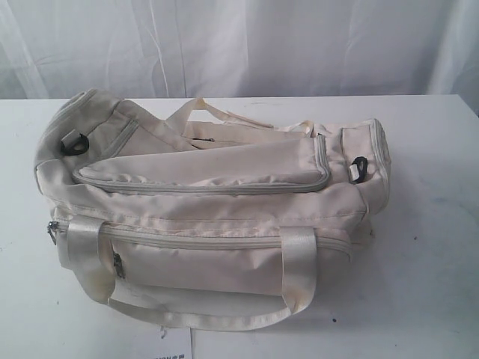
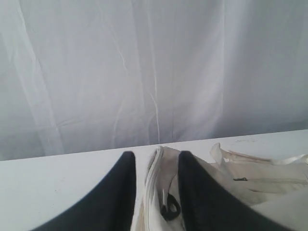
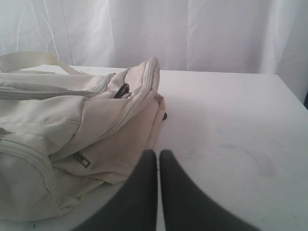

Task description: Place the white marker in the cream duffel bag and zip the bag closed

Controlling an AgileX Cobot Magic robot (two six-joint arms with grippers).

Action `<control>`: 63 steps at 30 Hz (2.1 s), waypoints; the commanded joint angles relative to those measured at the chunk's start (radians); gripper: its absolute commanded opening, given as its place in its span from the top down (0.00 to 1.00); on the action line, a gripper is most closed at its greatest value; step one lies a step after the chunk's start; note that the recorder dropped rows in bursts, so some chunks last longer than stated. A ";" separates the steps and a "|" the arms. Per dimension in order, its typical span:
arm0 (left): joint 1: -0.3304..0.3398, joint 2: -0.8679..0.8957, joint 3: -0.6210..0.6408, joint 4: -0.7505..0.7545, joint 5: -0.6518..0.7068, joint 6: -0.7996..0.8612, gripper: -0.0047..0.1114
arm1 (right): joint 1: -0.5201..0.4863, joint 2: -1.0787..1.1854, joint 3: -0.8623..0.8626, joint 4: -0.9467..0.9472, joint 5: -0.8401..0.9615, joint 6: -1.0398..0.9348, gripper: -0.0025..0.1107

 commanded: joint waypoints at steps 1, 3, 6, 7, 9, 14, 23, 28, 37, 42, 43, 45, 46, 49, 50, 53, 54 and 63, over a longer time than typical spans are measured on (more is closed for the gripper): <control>-0.002 -0.136 0.102 -0.015 0.071 -0.008 0.65 | -0.005 -0.007 0.006 0.002 -0.005 0.004 0.95; -0.002 -0.189 0.158 -0.015 0.106 -0.008 0.65 | -0.005 -0.007 0.006 0.002 -0.005 0.004 0.95; -0.002 -0.313 0.237 -0.015 0.132 -0.008 0.65 | -0.005 -0.007 0.006 0.002 -0.005 0.004 0.95; -0.002 -0.342 0.256 -0.015 0.135 -0.008 0.65 | -0.005 -0.007 0.006 0.002 -0.005 0.004 0.95; -0.002 -0.447 0.328 -0.015 0.137 -0.008 0.65 | -0.005 -0.007 0.006 0.002 -0.005 0.004 0.95; -0.002 -0.555 0.425 -0.015 0.145 -0.008 0.65 | -0.005 -0.007 0.006 0.002 -0.005 0.004 0.95; -0.002 -0.555 0.433 -0.015 0.171 -0.008 0.65 | -0.005 -0.007 0.006 0.002 -0.005 0.004 0.95; -0.002 -0.555 0.433 -0.015 0.187 -0.008 0.65 | -0.005 -0.007 0.006 0.002 -0.005 0.004 0.95; -0.002 -0.555 0.433 0.533 0.189 -0.589 0.65 | -0.005 -0.007 0.006 0.002 -0.005 0.004 0.95; -0.002 -0.555 0.433 0.916 0.193 -0.946 0.65 | -0.005 -0.007 0.006 0.002 -0.005 0.004 0.95; -0.002 -0.555 0.433 0.997 0.193 -1.041 0.65 | -0.005 -0.007 0.006 0.002 -0.005 0.004 0.95; -0.002 -0.555 0.433 1.103 0.193 -1.153 0.65 | -0.005 -0.007 0.006 0.002 -0.005 0.004 0.95; -0.002 -0.555 0.433 1.113 0.193 -1.164 0.65 | -0.005 -0.007 0.006 0.002 -0.005 0.004 0.95; -0.002 -0.555 0.433 1.114 0.193 -1.167 0.65 | -0.005 -0.007 0.006 0.002 -0.005 0.004 0.95; -0.002 -0.555 0.433 1.114 0.193 -1.167 0.65 | -0.005 -0.007 0.006 0.002 -0.005 0.004 0.95; -0.002 -0.555 0.433 1.114 0.198 -1.167 0.65 | -0.005 -0.007 0.006 0.002 -0.005 0.004 0.95; -0.002 -0.555 0.437 1.114 0.200 -1.167 0.65 | -0.005 -0.007 0.006 0.002 -0.005 0.004 0.95; -0.002 -0.555 0.491 1.079 0.141 -1.186 0.65 | -0.005 -0.007 0.006 0.002 -0.005 0.004 0.95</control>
